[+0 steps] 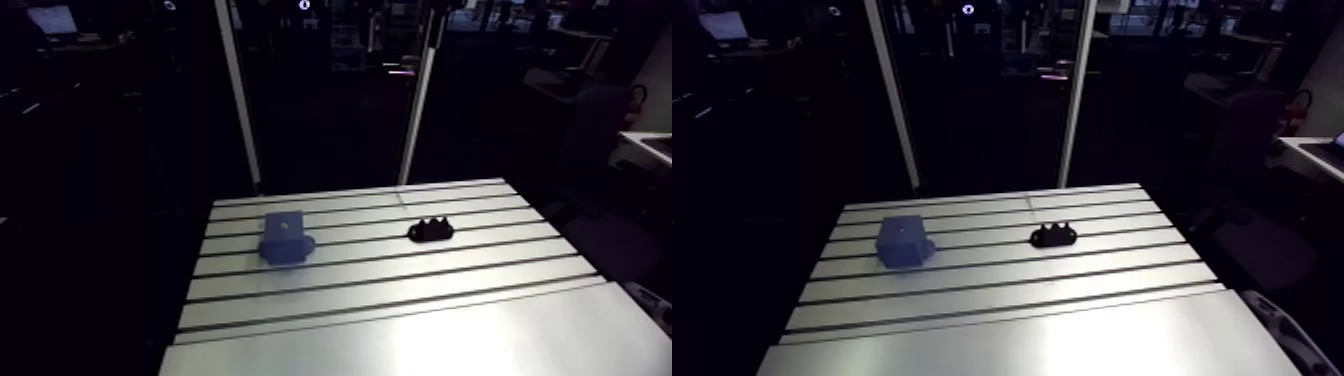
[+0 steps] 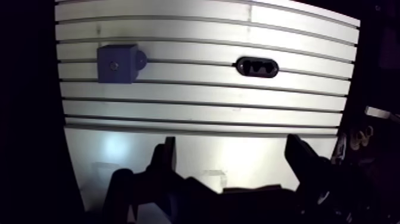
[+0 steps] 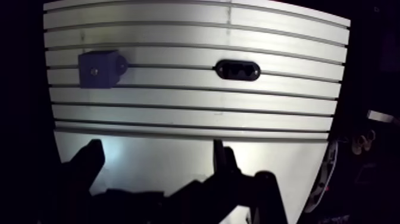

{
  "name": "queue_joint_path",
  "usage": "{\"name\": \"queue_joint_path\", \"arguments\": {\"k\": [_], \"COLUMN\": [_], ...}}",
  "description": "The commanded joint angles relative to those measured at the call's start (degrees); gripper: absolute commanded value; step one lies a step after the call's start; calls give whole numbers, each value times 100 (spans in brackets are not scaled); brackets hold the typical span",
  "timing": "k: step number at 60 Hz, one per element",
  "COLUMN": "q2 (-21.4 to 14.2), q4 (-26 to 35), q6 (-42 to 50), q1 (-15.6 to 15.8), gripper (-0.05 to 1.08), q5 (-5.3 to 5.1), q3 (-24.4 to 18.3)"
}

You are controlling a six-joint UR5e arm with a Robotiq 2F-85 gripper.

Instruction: Pick up the M10 bolt and insert it into the hex recess until seated.

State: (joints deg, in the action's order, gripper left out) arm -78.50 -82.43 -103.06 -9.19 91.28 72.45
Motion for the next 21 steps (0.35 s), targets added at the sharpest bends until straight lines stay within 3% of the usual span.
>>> {"name": "queue_joint_path", "arguments": {"k": [1, 21], "q2": [15, -2], "q4": [4, -4], "q6": [9, 17], "q1": [31, 32], "gripper": [1, 1], "q5": [-105, -124], "q3": [18, 59]}}
